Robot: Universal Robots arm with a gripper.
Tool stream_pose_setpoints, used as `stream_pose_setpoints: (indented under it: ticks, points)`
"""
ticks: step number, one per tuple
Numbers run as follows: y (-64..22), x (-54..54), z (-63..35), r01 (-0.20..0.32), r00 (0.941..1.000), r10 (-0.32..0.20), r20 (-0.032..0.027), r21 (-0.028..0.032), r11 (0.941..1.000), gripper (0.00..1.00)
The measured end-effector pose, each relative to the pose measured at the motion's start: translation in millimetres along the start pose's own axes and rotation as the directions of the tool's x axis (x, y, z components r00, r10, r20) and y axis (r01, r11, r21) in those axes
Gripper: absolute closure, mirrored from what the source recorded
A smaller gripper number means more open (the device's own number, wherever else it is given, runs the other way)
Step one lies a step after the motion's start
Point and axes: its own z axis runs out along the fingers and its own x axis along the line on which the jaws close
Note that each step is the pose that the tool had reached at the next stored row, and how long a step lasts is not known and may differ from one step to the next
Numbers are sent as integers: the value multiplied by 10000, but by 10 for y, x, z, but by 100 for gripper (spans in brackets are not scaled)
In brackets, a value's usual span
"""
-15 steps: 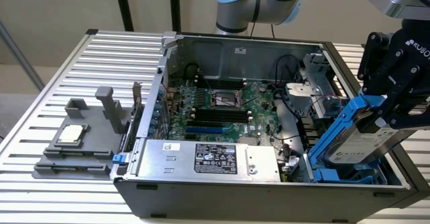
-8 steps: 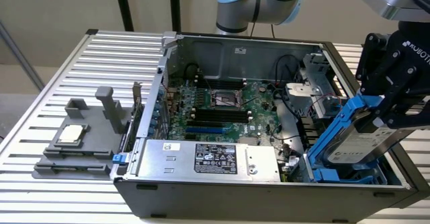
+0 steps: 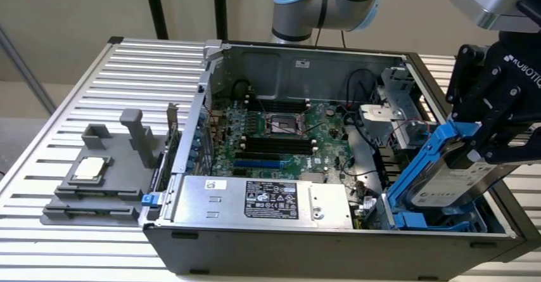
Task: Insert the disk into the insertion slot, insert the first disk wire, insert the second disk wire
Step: 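Insert the disk into the insertion slot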
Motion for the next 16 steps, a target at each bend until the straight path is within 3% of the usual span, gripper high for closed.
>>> stream_pose_setpoints:
  ticks: [16]
  points:
    - [0, 4, 81, 49, 10000, -49, 34, 0, 10000, 68]
